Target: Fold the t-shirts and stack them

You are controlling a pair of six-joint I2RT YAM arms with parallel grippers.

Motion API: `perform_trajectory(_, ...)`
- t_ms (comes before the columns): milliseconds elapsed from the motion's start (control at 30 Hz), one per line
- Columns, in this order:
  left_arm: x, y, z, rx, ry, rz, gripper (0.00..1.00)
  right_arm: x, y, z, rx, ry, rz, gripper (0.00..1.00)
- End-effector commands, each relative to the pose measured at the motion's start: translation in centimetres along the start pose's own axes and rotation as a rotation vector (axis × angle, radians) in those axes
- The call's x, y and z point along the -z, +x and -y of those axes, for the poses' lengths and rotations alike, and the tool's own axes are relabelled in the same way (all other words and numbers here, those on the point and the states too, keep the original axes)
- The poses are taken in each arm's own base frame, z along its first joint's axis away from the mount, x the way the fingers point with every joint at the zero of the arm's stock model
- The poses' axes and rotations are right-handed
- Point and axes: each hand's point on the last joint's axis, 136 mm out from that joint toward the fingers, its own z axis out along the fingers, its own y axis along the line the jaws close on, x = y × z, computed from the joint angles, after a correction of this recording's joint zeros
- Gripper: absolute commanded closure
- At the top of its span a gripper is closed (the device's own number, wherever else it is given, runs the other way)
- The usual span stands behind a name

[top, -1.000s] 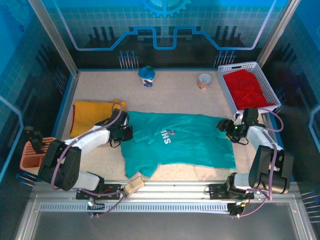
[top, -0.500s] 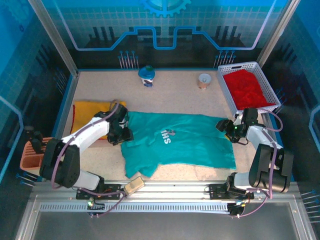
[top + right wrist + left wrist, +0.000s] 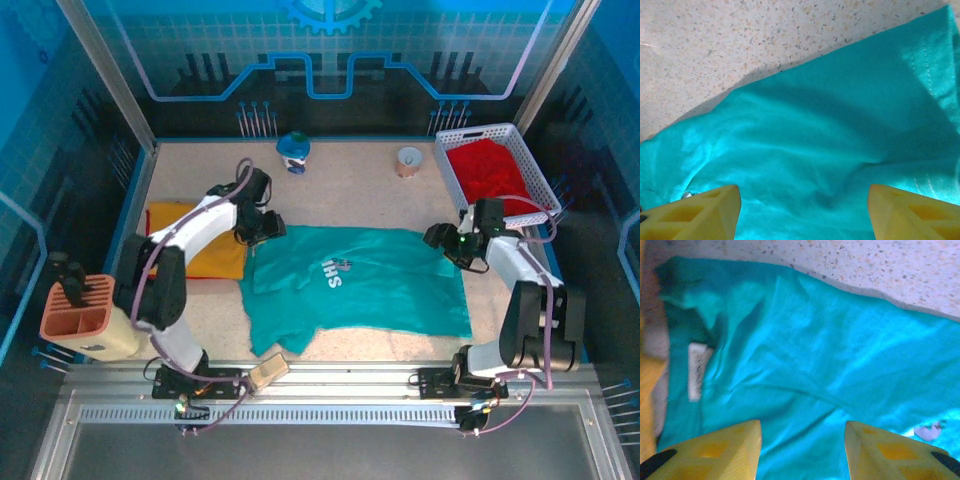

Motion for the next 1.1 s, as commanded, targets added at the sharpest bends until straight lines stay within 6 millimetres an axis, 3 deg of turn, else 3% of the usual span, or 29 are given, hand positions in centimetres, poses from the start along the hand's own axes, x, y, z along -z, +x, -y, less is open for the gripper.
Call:
perform_trajectory(0,-2.8,-0.4,-0.1,-0.012,-0.009,-0.063,0.53,-1.4,-0.7,0.2,-0.004,0.03,-0.021,0.32)
perform_trajectory(200,-5.8,-0.5,-2.4,-0.015,-0.121,-0.135,0.54,-3.1,-1.7,1.8,-0.002,0.13,-0.087,0.32)
perform_trajectory(400,-6.8,-1.7,-5.0,0.009,-0.176,-0.168,0.54,-3.0,-2.5,4.9,-0.062,0.219,-0.08,0.33)
perform_trajectory(467,-6.9,-2.1,-5.1,0.011,-0.165,-0.171,0.56,-2.9,-2.6,5.0,-0.075,0.208,-0.073,0.33)
perform_trajectory(633,-5.4,-3.1,-3.3,0.005,-0.091,-0.136,0.57,-1.8,-2.8,2.9,-0.026,0.159,-0.047,0.34)
perform_trajectory(867,-1.0,-2.8,-0.4,-0.003,0.018,-0.073,0.53,0.7,-2.7,-1.8,0.163,0.151,0.034,0.3)
perform_trajectory(967,-0.8,-1.7,0.0,0.003,0.036,-0.084,0.52,0.4,-2.3,-3.3,0.242,0.155,0.044,0.3)
perform_trajectory(1067,-1.9,-0.3,0.0,0.003,0.028,-0.109,0.53,-1.2,-1.3,-4.2,0.273,0.145,0.003,0.3)
